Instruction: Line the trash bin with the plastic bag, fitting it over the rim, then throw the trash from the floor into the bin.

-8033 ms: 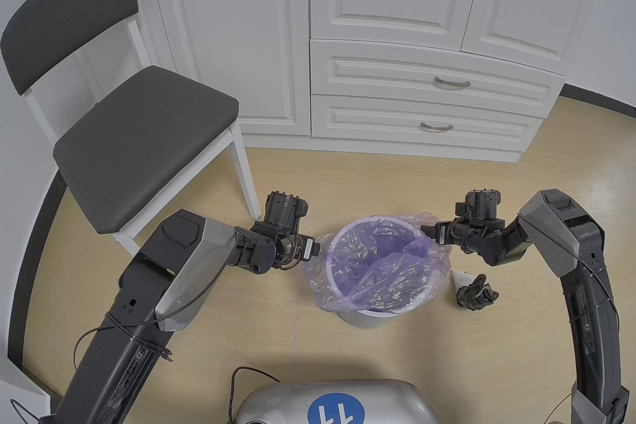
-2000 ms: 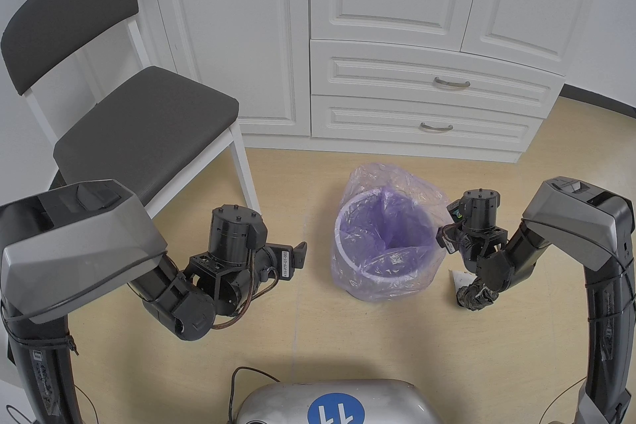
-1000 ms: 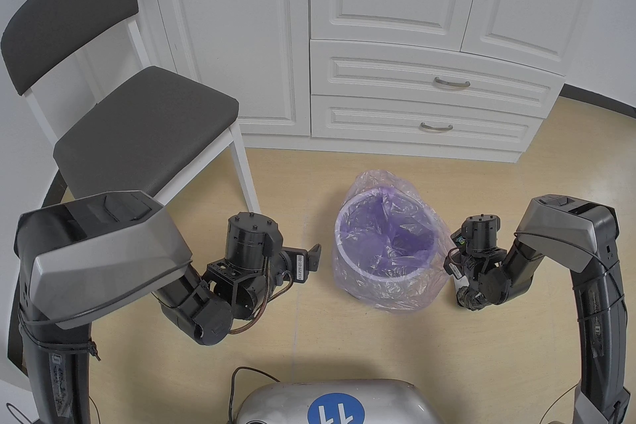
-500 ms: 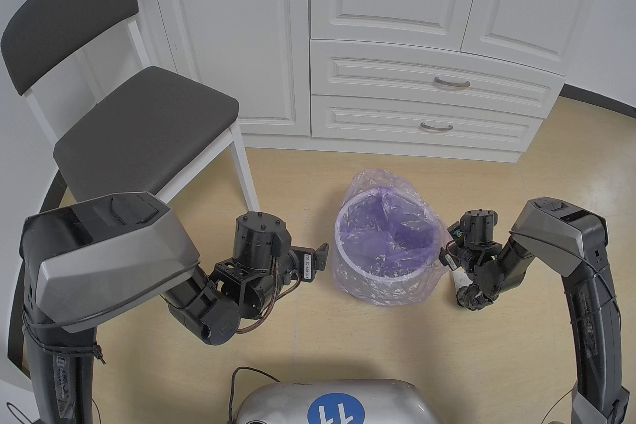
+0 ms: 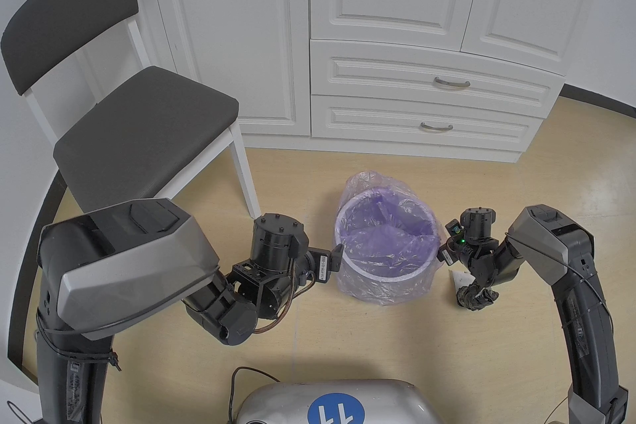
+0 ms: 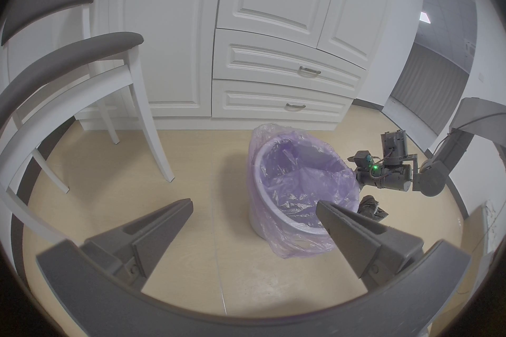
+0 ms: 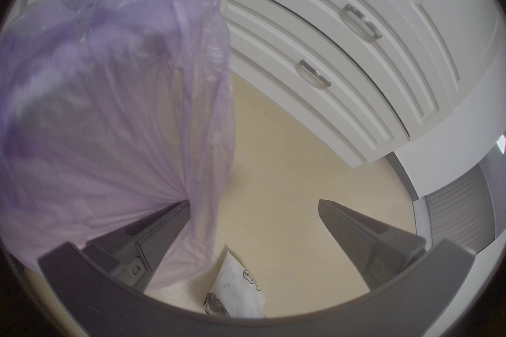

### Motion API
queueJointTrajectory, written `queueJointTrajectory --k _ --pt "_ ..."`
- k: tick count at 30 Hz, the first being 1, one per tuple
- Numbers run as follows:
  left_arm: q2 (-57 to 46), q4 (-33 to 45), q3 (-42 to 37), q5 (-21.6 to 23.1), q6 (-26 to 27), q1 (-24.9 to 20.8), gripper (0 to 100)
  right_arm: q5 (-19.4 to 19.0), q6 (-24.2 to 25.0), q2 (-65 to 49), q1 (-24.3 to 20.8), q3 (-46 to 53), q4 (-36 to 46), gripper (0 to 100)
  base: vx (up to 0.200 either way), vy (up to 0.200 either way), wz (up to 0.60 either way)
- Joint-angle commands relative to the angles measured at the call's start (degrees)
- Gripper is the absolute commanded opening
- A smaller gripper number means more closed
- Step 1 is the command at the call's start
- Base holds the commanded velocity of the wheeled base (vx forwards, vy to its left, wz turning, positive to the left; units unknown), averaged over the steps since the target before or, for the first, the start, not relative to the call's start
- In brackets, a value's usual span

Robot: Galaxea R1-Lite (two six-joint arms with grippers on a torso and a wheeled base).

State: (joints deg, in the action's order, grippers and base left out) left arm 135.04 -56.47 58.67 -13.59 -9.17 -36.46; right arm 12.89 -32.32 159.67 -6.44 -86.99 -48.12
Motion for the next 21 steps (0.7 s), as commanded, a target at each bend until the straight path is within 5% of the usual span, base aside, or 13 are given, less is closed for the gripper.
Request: queueJointTrajectory --k 1,21 --pt "1.28 0.13 0.92 0.06 0.29 -0.45 100 -0.49 0.06 0.90 0.20 -0.02 -0.22 100 0.000 0.000 0.00" --pt "-3.55 1.54 -4.44 -0.12 0.99 0.43 100 -3.22 2.52 -25.46 -2.44 23.80 -5.58 100 0.000 0.000 0.00"
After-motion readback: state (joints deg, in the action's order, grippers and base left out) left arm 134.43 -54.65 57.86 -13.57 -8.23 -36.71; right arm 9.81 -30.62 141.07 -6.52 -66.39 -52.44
